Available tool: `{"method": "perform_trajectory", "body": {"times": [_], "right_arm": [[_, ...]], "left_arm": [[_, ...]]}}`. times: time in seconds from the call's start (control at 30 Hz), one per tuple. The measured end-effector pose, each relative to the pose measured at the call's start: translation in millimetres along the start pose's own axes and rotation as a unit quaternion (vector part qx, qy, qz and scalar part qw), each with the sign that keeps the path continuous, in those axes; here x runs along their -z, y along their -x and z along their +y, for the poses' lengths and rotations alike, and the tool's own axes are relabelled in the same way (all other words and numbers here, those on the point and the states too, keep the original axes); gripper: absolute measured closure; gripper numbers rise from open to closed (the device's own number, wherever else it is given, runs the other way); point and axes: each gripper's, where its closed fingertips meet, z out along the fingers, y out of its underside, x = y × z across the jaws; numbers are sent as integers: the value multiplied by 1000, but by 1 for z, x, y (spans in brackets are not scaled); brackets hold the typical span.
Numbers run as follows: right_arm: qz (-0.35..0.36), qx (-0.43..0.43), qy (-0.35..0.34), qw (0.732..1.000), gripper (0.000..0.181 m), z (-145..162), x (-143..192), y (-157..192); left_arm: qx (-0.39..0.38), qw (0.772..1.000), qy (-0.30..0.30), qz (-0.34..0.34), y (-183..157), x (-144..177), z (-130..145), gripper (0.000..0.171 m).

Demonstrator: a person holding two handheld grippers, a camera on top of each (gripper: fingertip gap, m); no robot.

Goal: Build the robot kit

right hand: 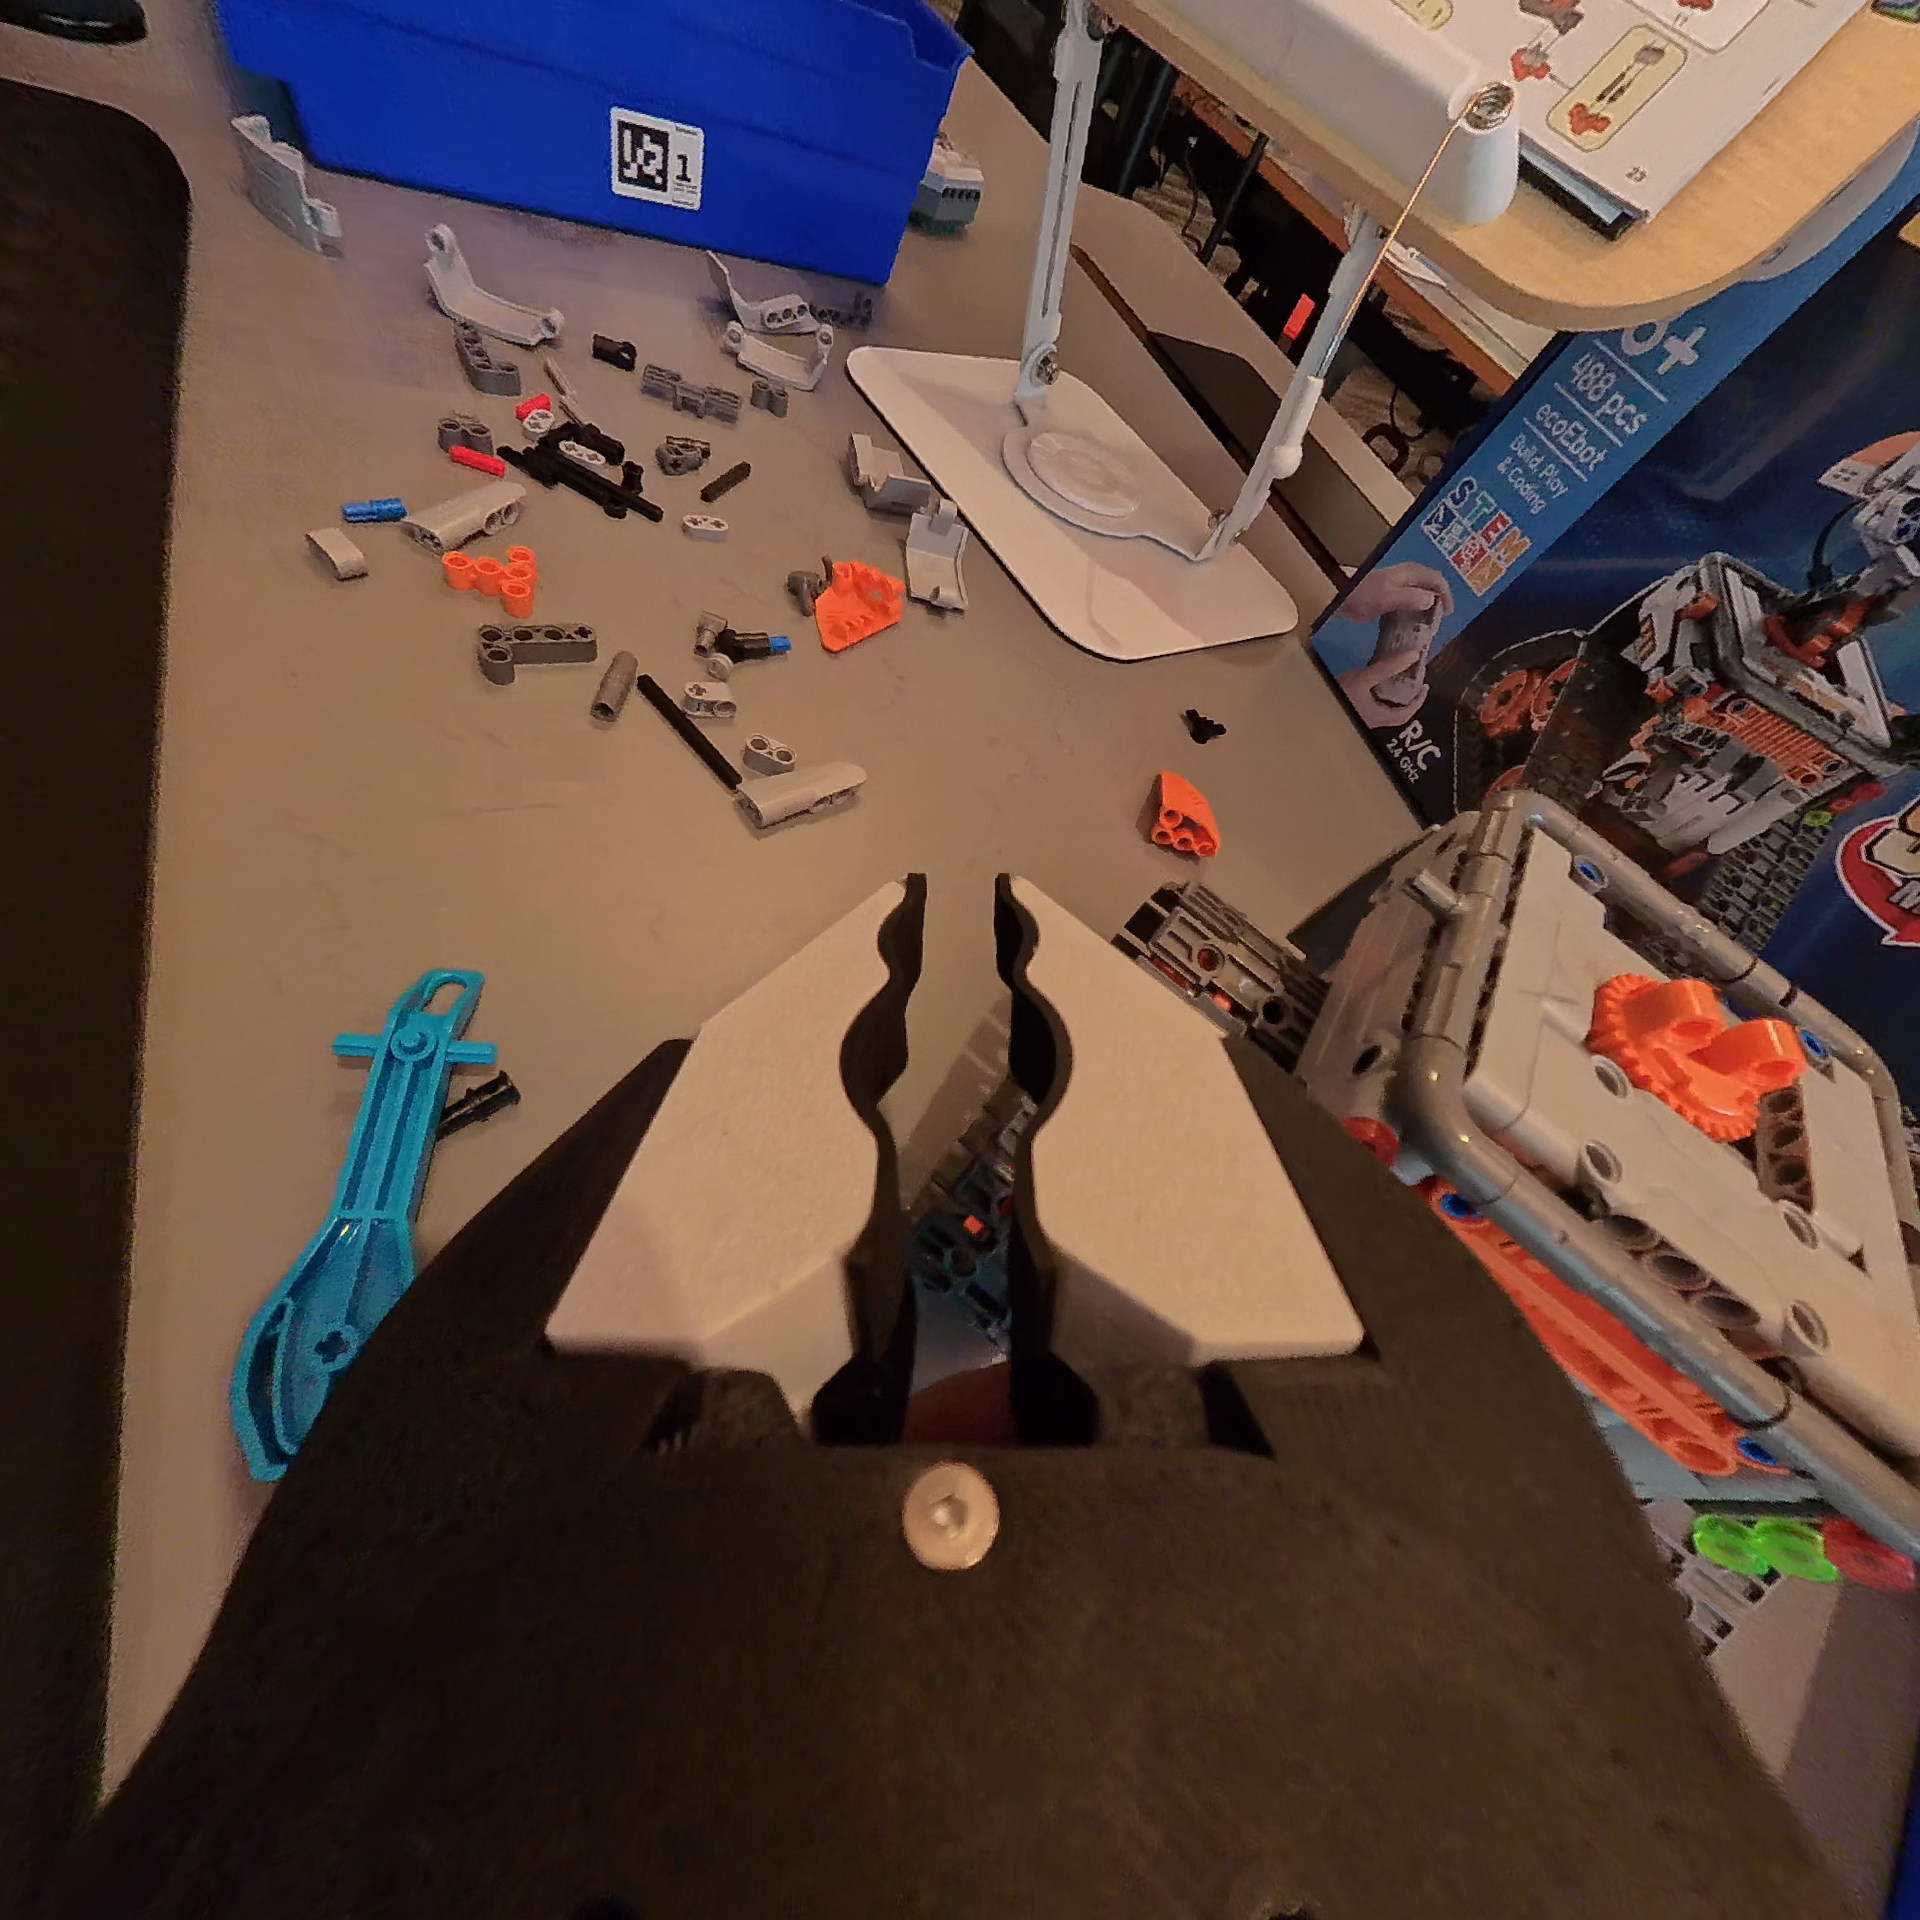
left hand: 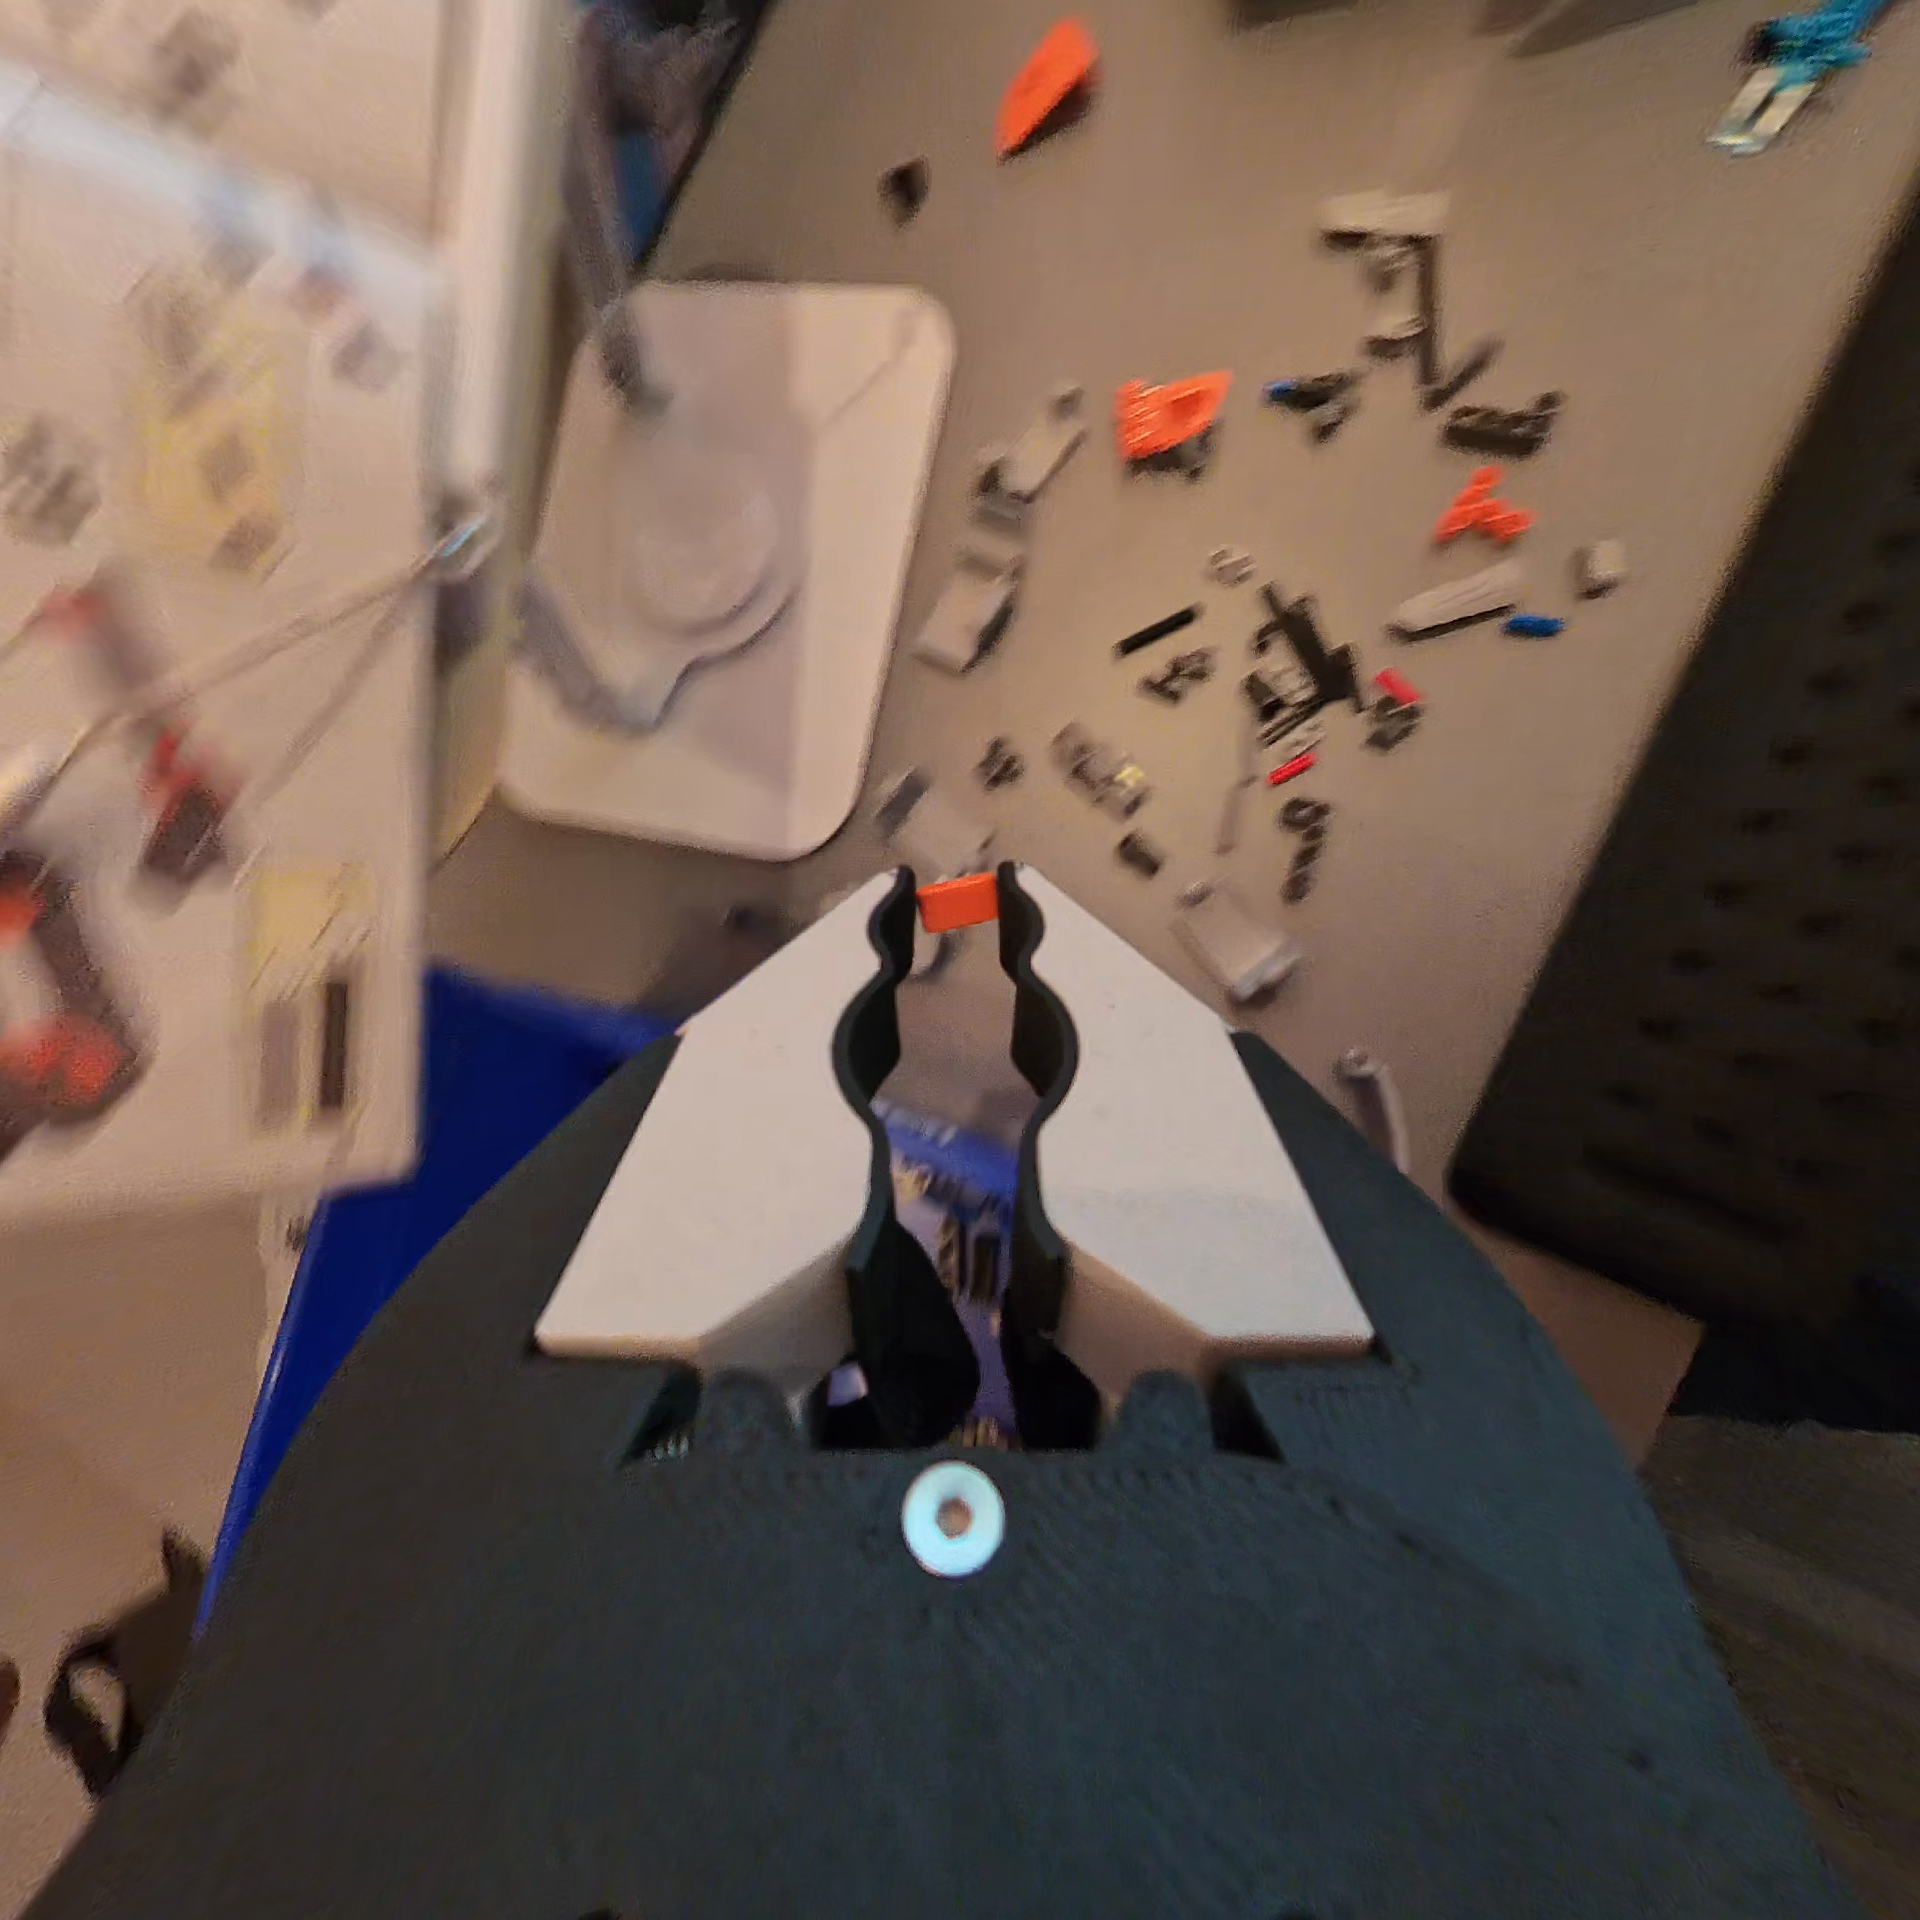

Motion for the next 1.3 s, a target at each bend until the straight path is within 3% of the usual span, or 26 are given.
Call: {"method": "perform_trajectory", "body": {"times": [0.07,0.2,0.3,0.47,0.63,0.87,0.97,1.1,1.3], "right_arm": [[-2,1,-3,1000,170,-1,1,1],[-2,2,-9,1000,170,-3,4,2],[-2,2,-12,1000,170,-3,7,2],[-9,-1,-15,1000,170,-4,7,3],[-9,-2,-13,1000,170,-3,6,3],[-5,-3,-10,1000,170,-1,6,2],[-1,-5,-10,1000,170,-1,6,0],[2,-8,-4,1000,170,2,5,-2],[7,-11,4,1000,171,5,1,-4]], "left_arm": [[-37,998,-1,46,-36,-27,-22,158],[-97,987,57,117,-88,-88,-22,158],[-107,980,87,146,-103,-120,-9,158],[-98,978,89,160,-109,-133,-5,148],[-74,987,53,134,-86,-109,-14,146],[-30,999,5,34,-23,-33,-1,155],[-20,1000,10,-18,4,0,23,157],[9,998,56,-22,22,26,75,152],[40,993,113,-13,31,9,137,151]]}}
